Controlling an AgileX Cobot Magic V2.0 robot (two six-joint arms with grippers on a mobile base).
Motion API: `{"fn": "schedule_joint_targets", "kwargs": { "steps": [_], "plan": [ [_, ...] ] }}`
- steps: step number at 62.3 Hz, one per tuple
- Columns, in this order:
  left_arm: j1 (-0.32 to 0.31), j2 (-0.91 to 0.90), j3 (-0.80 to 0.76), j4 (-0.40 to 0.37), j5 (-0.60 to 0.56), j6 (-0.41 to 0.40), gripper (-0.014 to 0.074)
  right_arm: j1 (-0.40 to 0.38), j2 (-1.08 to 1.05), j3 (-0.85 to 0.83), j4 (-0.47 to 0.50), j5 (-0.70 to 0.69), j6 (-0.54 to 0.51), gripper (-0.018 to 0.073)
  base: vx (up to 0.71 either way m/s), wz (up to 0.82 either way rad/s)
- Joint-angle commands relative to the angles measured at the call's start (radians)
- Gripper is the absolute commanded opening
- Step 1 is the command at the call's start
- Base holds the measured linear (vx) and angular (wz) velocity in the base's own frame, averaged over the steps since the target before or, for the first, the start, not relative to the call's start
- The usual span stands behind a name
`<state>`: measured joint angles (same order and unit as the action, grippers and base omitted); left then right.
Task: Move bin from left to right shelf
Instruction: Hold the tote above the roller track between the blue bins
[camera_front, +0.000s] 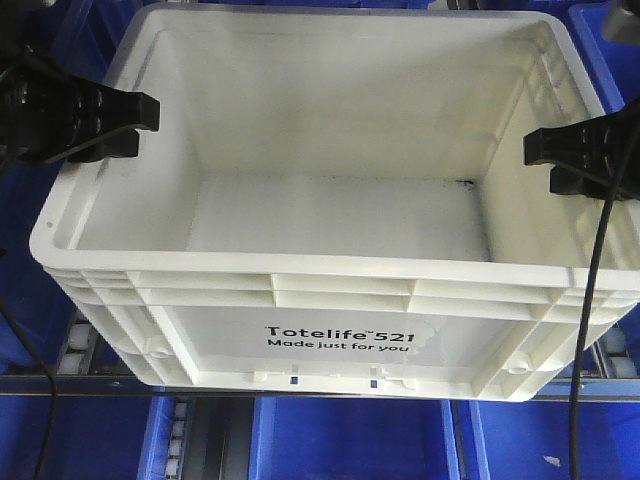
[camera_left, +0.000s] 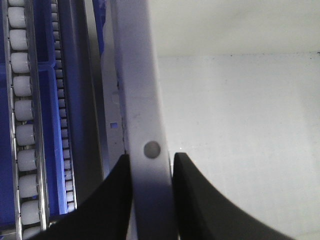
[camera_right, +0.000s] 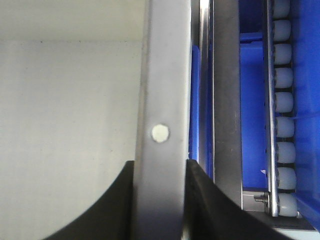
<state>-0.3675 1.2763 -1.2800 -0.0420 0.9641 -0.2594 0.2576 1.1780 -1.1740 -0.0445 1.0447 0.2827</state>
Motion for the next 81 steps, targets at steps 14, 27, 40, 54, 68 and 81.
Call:
{"fn": "schedule_joint_targets", "kwargs": {
  "steps": [14, 27, 40, 54, 68, 81],
  "plan": [
    [0.004, -0.043, -0.036, 0.035, -0.089, 0.016, -0.0006, -0.009, -0.036, -0.041, -0.051, -0.106, -0.018, -0.0001, 0.00, 0.00],
    [0.004, -0.043, -0.036, 0.035, -0.089, 0.016, -0.0006, -0.009, -0.036, -0.041, -0.051, -0.106, -0.018, -0.0001, 0.00, 0.00],
    [0.004, -0.043, -0.036, 0.035, -0.089, 0.016, -0.0006, -0.009, -0.036, -0.041, -0.051, -0.106, -0.018, -0.0001, 0.00, 0.00],
    [0.004, -0.043, -0.036, 0.035, -0.089, 0.016, -0.0006, -0.009, -0.036, -0.041, -0.051, -0.106, -0.018, -0.0001, 0.00, 0.00],
    [0.004, -0.043, -0.036, 0.035, -0.093, 0.016, -0.0006, -0.009, -0.036, -0.041, -0.050, -0.108, -0.016, -0.0001, 0.00, 0.00],
    [0.004, -0.043, -0.036, 0.042, -0.144, 0.016, -0.0006, -0.009, -0.036, -0.041, -0.057, -0.135, -0.016, -0.0001, 0.00, 0.00]
  ]
}}
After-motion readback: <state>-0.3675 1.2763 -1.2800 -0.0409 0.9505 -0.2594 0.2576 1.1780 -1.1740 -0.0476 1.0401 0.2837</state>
